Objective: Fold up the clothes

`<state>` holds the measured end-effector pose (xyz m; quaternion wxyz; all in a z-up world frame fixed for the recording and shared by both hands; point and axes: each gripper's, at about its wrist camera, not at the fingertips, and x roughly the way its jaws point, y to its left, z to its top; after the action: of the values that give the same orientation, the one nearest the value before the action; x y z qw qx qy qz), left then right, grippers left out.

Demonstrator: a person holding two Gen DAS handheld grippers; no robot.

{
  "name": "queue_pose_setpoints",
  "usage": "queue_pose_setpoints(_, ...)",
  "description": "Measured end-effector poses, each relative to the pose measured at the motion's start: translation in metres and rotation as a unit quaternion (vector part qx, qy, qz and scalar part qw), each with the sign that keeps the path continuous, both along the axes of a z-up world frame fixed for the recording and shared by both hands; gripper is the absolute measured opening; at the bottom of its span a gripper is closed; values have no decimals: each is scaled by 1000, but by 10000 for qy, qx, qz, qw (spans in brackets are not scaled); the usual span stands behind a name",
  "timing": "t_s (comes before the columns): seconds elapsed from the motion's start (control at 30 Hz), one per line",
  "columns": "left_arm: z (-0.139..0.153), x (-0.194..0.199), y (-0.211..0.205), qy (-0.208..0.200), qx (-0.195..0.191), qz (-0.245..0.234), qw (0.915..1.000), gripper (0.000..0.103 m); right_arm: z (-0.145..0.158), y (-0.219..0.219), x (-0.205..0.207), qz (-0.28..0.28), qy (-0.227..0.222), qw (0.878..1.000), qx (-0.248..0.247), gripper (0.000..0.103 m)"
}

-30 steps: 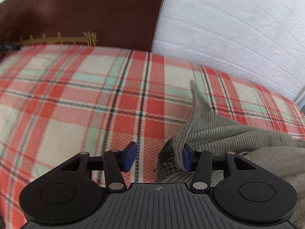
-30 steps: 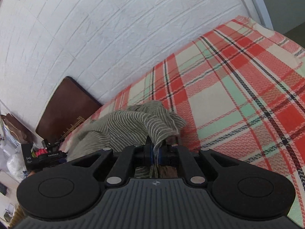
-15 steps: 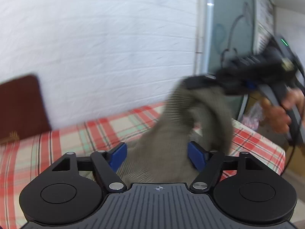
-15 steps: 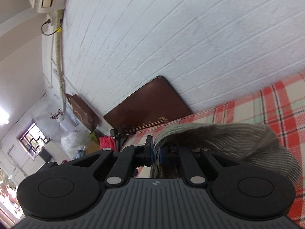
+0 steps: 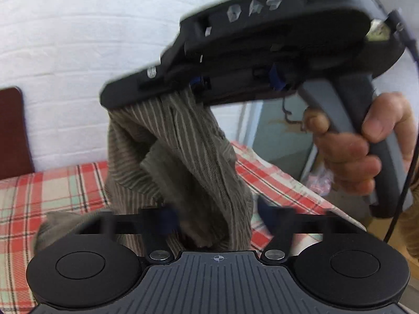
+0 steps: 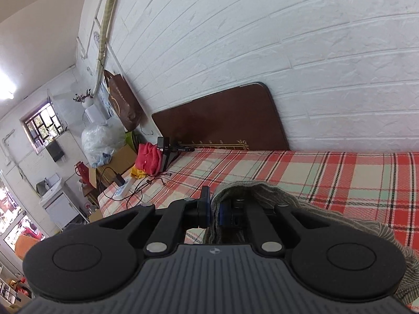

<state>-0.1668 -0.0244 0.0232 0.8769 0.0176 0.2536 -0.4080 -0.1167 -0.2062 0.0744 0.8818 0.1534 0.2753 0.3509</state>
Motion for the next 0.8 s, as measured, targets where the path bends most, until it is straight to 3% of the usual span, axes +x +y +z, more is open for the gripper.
queue_pose_setpoints(0.03,0,6,8,148,-113,82,9998,2,1,-1,-1,-18,-8,10000,-8,9)
queue_pose_setpoints(0.07,-1,13,16,295,-226,164,9992,2,0,-6,-2,-47,-11,10000,34,13)
queue_pose_setpoints(0.1,-1,19,24,443,-339,245,9981,2,-1,-10,-3,-76,-13,9999,75,31)
queue_pose_setpoints(0.13,1,26,35,543,-461,362,9968,2,-2,-14,-4,-104,-15,9999,116,59)
queue_pose_setpoints(0.17,6,31,49,551,-602,546,9952,2,-3,-19,-6,-144,-18,9997,187,68)
queue_pose_setpoints(0.33,34,69,107,546,-1045,1457,9823,2,-6,-49,-15,-73,29,9961,878,71)
queue_pose_setpoints(0.57,54,125,162,479,-834,2498,9635,2,-35,-58,-18,-735,56,9973,40,71)
queue_pose_setpoints(0.7,24,157,191,911,-737,2985,9472,3,-69,-54,-22,-819,290,9955,-386,71)
queue_pose_setpoints(0.8,-28,185,216,1536,-609,3335,9281,4,-95,-49,-24,-792,565,9935,-591,71)
